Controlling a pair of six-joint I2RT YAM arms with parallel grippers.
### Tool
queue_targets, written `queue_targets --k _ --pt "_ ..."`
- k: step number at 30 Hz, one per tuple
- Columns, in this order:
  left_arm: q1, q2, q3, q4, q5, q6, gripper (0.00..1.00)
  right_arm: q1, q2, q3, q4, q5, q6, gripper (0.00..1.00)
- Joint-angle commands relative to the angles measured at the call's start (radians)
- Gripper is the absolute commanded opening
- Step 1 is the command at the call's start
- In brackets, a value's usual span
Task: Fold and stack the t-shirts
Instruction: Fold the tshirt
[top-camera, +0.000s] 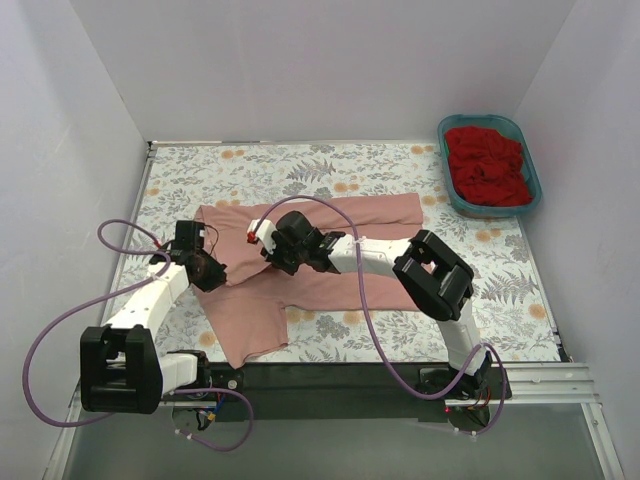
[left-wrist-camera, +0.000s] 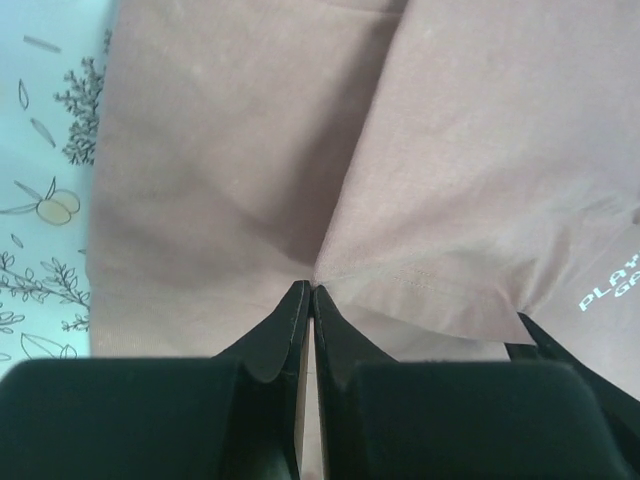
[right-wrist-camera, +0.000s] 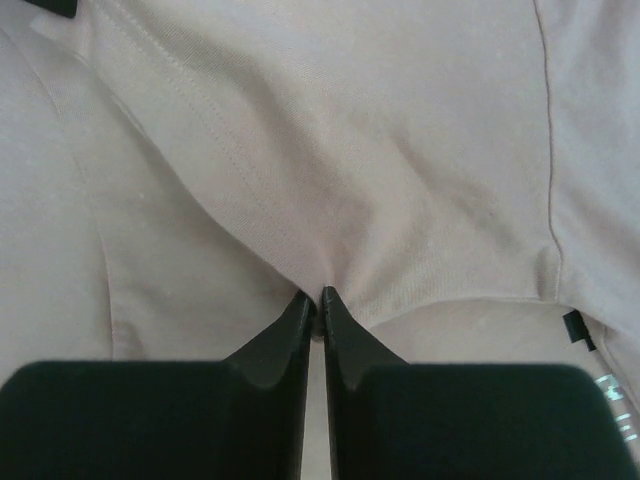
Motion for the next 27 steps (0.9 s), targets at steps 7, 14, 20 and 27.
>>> queue_targets --k 7,14,20,27 --pt "0.008 -0.092 -0.036 -0.046 -0.011 -0.067 0.34 -0.011 -0.061 -0.004 -0.028 -0.024 0.036 0.49" --pt "0.025 -0.068 0.105 -0.002 -0.104 -0.015 0.60 -0.190 -0.208 -0.069 -0.028 -0.007 0.137 0.67" --pt "0.045 0.185 0.244 0.184 -0.159 0.015 0.48 -0.475 -0.233 -0.119 -0.028 -0.014 0.341 0.63" --pt "0.087 0.511 0.470 0.321 -0.211 0.054 0.34 -0.729 -0.177 -0.148 -0.028 -0.089 0.477 0.58"
